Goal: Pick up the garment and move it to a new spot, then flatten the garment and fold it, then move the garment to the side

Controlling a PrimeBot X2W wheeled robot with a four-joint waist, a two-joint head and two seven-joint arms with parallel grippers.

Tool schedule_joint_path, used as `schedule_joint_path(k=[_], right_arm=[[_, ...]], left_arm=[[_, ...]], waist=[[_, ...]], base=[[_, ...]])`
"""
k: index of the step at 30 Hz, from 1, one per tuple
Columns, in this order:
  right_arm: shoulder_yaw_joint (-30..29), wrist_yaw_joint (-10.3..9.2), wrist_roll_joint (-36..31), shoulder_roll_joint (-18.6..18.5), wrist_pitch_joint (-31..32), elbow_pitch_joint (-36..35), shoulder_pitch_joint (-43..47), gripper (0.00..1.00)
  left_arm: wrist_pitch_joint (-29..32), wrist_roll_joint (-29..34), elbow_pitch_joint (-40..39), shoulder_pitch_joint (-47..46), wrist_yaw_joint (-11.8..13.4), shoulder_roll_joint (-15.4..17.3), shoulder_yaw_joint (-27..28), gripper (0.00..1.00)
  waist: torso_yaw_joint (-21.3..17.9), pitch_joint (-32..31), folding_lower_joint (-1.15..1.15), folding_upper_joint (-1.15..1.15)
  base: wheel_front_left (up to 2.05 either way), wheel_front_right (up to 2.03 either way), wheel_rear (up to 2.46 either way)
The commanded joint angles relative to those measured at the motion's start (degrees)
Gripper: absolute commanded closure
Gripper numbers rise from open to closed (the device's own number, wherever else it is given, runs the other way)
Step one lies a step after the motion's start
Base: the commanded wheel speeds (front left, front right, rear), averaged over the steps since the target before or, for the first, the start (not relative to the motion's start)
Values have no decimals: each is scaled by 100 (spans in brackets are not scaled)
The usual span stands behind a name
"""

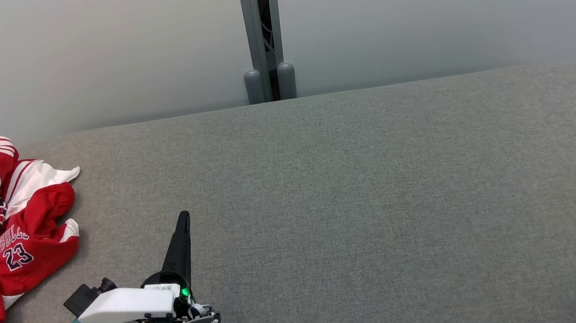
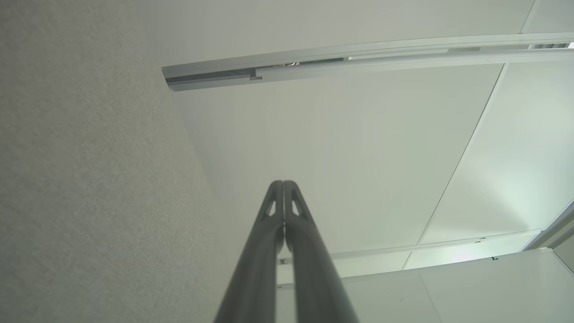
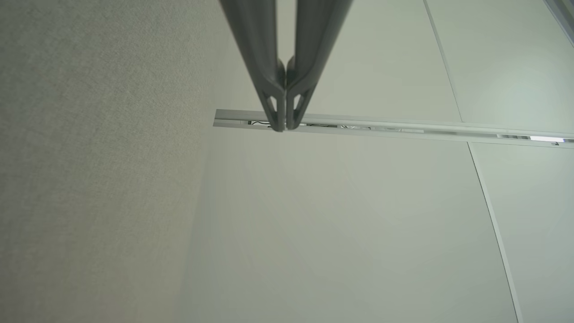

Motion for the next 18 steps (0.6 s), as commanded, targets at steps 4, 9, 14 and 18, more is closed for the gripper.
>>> schedule_joint_path(k=[4,9,14,18], right_arm=[[-7,0,21,-44,19,-26,27,100],[2,0,-4,8,-6,17,-2,0],[87,-1,-64,109,-98,154,-19,0],[205,-1,-218,99,-257,176,-58,0]], left_arm=[[0,12,-3,-58,-26,30,6,100],[-5,4,15,6,1,-2,1,0],[-43,56,138,152,3,-18,36,0],[-113,152,104,191,2,-16,145,0]], waist=[[0,0,0,0],[0,0,0,0],[-3,-2,0,0],[-13,-29,0,0]], base=[[0,0,0],[0,0,0],[0,0,0],[0,0,0]])
